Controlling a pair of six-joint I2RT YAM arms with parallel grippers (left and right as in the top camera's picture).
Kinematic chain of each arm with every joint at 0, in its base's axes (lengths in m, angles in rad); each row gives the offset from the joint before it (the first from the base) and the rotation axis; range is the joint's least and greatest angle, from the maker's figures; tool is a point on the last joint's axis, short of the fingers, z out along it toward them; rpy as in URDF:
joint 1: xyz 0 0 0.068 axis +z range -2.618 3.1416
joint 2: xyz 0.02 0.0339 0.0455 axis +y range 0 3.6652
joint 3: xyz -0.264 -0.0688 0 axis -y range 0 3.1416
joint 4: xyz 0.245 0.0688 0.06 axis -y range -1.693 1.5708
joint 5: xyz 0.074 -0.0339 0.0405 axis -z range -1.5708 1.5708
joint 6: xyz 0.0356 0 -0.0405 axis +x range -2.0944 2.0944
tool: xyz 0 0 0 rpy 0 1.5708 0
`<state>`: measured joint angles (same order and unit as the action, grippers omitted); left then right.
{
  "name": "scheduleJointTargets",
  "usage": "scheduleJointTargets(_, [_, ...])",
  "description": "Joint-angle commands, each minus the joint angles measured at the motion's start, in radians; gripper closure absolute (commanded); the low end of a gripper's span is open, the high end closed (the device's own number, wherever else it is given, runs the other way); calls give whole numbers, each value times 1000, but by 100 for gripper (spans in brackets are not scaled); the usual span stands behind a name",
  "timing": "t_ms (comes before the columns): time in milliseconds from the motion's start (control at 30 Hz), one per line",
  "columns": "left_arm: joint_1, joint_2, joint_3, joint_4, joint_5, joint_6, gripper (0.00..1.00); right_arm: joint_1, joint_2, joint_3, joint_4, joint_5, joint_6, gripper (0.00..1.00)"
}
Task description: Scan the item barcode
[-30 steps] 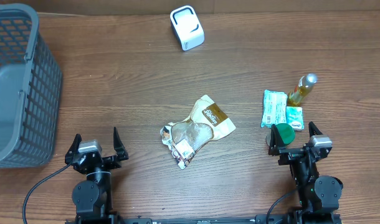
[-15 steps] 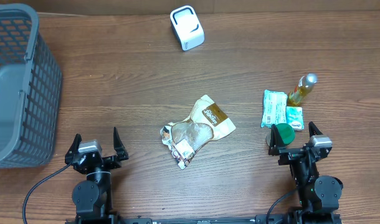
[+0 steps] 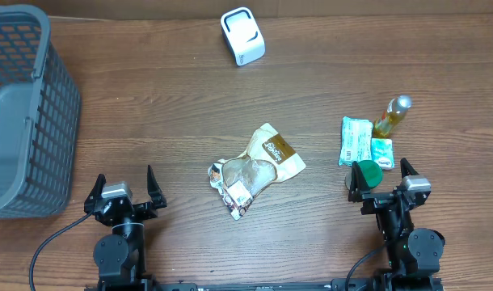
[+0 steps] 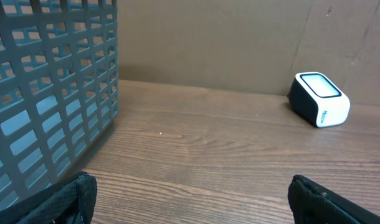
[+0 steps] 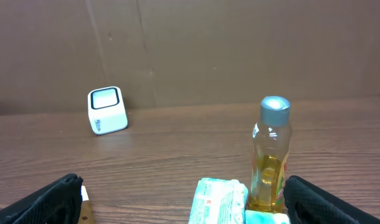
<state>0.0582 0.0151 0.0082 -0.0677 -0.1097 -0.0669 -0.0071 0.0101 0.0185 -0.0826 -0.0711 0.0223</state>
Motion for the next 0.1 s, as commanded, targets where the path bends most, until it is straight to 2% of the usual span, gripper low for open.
scheduleJointTargets(0, [-6,-11,-3,0,-2,23,0,-6,-7,-11,5,-1,-8,0])
scheduleJointTargets(67, [-6,-11,-3,0,-2,23,0,-6,-7,-11,5,-1,-8,0])
